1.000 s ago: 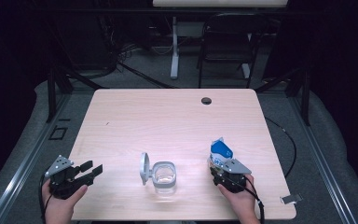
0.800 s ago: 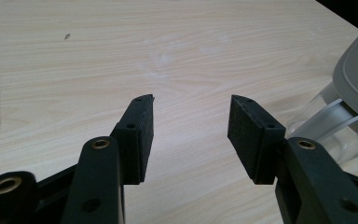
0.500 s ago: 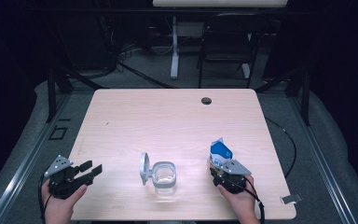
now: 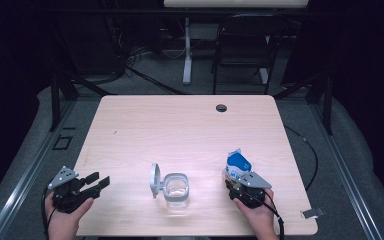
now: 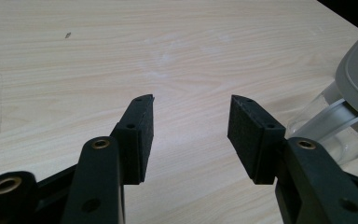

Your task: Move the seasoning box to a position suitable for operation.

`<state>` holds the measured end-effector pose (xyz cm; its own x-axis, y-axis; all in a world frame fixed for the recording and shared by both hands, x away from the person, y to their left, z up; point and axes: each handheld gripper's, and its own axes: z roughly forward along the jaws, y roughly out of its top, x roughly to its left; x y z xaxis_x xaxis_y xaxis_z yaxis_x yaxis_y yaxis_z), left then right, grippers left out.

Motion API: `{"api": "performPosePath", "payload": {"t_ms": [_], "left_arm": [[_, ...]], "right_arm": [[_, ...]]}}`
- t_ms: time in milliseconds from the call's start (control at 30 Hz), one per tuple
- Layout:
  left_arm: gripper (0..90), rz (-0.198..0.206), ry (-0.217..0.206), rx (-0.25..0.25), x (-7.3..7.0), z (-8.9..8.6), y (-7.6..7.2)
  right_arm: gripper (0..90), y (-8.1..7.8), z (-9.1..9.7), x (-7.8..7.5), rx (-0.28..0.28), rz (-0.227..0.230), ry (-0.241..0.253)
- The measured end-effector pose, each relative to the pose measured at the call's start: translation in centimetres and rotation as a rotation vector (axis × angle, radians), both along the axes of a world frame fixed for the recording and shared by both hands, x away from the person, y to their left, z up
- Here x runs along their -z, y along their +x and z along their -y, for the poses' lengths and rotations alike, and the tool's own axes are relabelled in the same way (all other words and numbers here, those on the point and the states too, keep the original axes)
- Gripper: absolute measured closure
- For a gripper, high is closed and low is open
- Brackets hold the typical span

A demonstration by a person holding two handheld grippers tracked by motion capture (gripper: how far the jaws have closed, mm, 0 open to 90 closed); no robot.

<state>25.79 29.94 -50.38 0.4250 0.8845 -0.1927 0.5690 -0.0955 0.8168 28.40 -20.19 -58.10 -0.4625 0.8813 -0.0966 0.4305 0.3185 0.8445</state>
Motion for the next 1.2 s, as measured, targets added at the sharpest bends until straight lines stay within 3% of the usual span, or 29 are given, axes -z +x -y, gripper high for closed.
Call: {"api": "performPosePath", "payload": {"t_ms": [333,767,967,1100,1200], "left_arm": [[50.9,-0.003,-0.002,-0.001,0.1,0.0,0.1],[50.9,-0.008,0.004,-0.002,0.2,-0.1,0.1],[50.9,-0.004,0.001,-0.004,0.1,-0.1,0.0],[50.9,0.001,0.001,-0.003,0.0,-0.1,0.0],[50.9,-0.001,0.002,-0.002,0.0,-0.1,0.0]], "right_arm": [[36.3,0.0,-0.1,0.0,0.017,0.056,0.040],[43.6,0.2,-0.6,-0.5,0.016,0.031,0.015],[43.9,0.1,-0.9,-1.1,-0.011,0.025,-0.044],[44.0,-0.2,-1.4,-1.8,-0.032,0.059,-0.089],[44.0,-0.4,-1.7,-2.4,-0.046,0.082,-0.091]]}}
